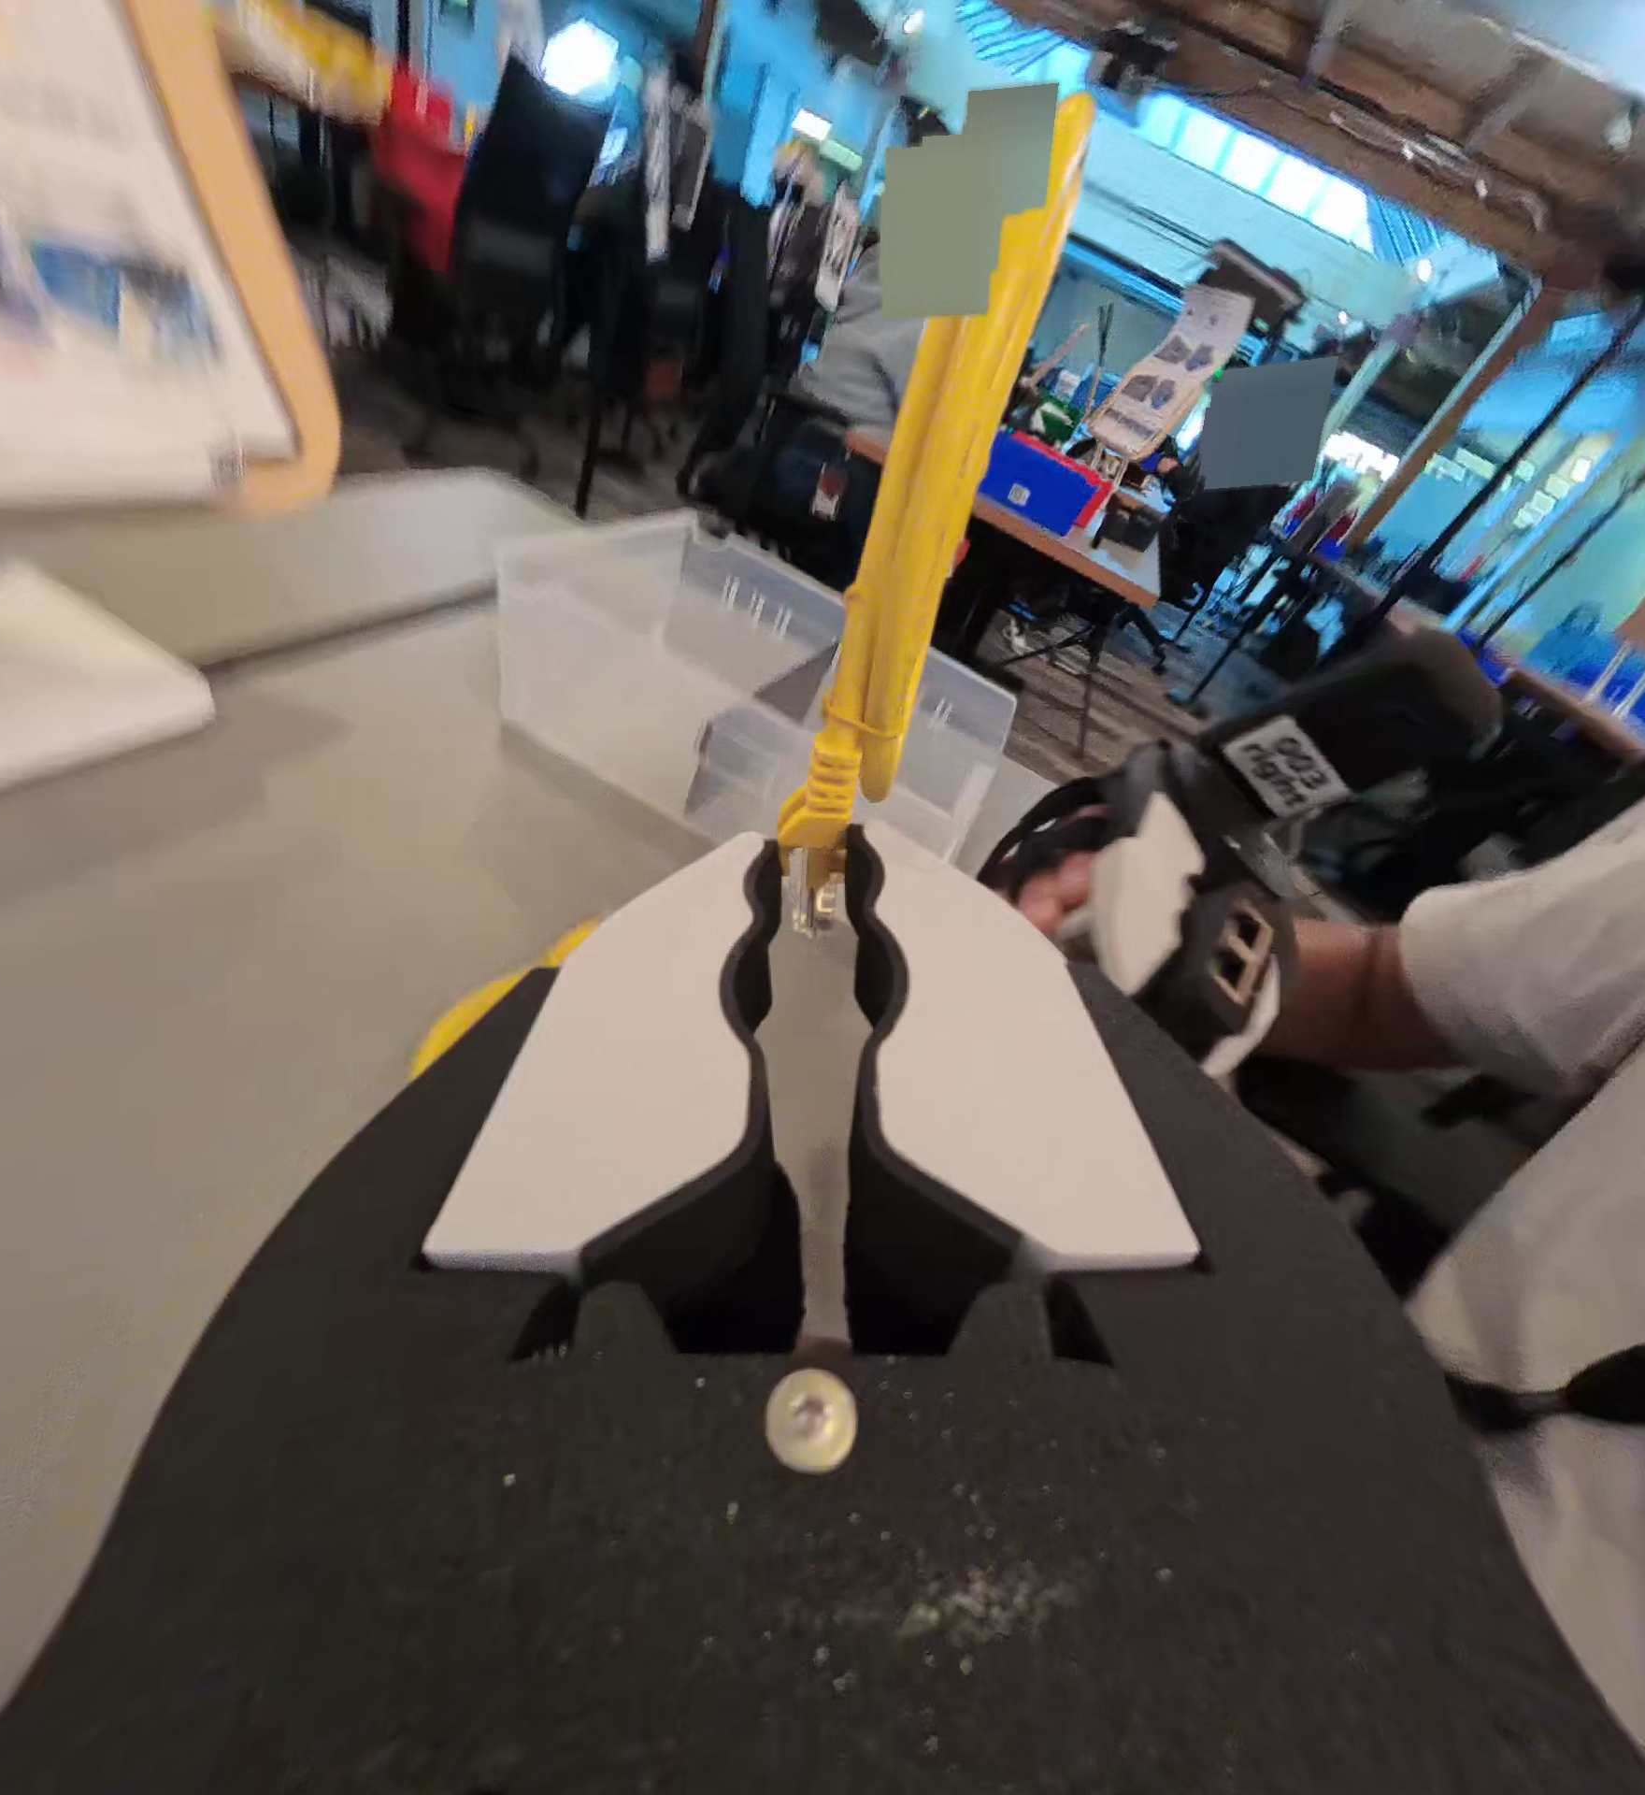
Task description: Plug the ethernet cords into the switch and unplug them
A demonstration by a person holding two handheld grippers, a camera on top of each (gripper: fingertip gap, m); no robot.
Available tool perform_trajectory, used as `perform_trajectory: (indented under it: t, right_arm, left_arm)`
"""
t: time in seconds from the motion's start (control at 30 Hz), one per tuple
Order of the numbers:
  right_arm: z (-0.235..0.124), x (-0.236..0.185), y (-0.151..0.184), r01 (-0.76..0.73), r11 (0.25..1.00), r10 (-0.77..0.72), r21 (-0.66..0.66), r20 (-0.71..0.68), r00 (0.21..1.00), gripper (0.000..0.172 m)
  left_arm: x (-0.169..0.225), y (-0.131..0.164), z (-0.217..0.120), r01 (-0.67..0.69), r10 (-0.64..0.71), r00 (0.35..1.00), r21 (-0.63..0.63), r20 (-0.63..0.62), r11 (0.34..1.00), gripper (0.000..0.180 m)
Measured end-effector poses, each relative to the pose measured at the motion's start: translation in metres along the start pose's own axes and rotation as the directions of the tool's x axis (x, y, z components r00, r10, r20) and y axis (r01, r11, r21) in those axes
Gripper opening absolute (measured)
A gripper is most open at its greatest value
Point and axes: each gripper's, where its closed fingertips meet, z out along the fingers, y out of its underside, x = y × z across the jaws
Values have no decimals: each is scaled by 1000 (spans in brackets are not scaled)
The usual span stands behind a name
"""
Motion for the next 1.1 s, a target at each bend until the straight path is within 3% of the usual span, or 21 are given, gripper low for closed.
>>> perform_trajectory:
  t: [0.07,0.17,0.33,0.43,0.53,0.6,0.67,0.73,0.8,0.87,1.0,1.1]
  right_arm:
    - [-4,-9,-7,19,1000,-19,2,12,1000,25]
    - [-7,-14,-16,49,999,-49,1,9,999,25]
    - [-12,-2,-17,34,999,-35,-19,-37,999,25]
    - [-16,12,-14,0,1000,-2,-26,-85,996,25]
    - [-15,27,-6,-41,997,34,-58,-126,991,25]
    - [-11,32,2,-69,992,56,-107,-118,991,25]
    - [-8,35,7,-59,986,43,-155,-108,993,25]
    - [-5,35,8,-17,980,-2,-199,-94,996,25]
    - [-1,37,14,7,961,-28,-275,-75,997,25]
    - [4,37,19,27,941,-45,-337,-44,998,25]
    - [18,28,22,110,901,-102,-420,42,994,25]
    - [27,21,23,153,872,-127,-466,87,988,25]
  left_arm:
    - [-21,26,9,222,-221,975,-82,14,972,13]
    - [-42,71,25,554,-557,830,-177,39,813,13]
    - [-60,125,39,689,-675,720,-277,159,670,13]
    - [-64,142,39,689,-659,721,-325,214,648,14]
    - [-65,152,34,564,-501,826,-399,259,723,17]
    - [-64,154,28,394,-297,916,-478,269,785,35]
    - [-61,146,19,257,-121,952,-523,280,813,57]
    - [-52,127,10,111,29,966,-513,257,851,60]
    - [-39,104,2,-59,188,958,-493,218,868,60]
    - [-4,80,0,-259,331,939,-447,89,856,47]
    - [59,57,4,-599,616,782,-384,-94,702,41]
    - [83,51,7,-677,676,722,-349,-146,648,38]
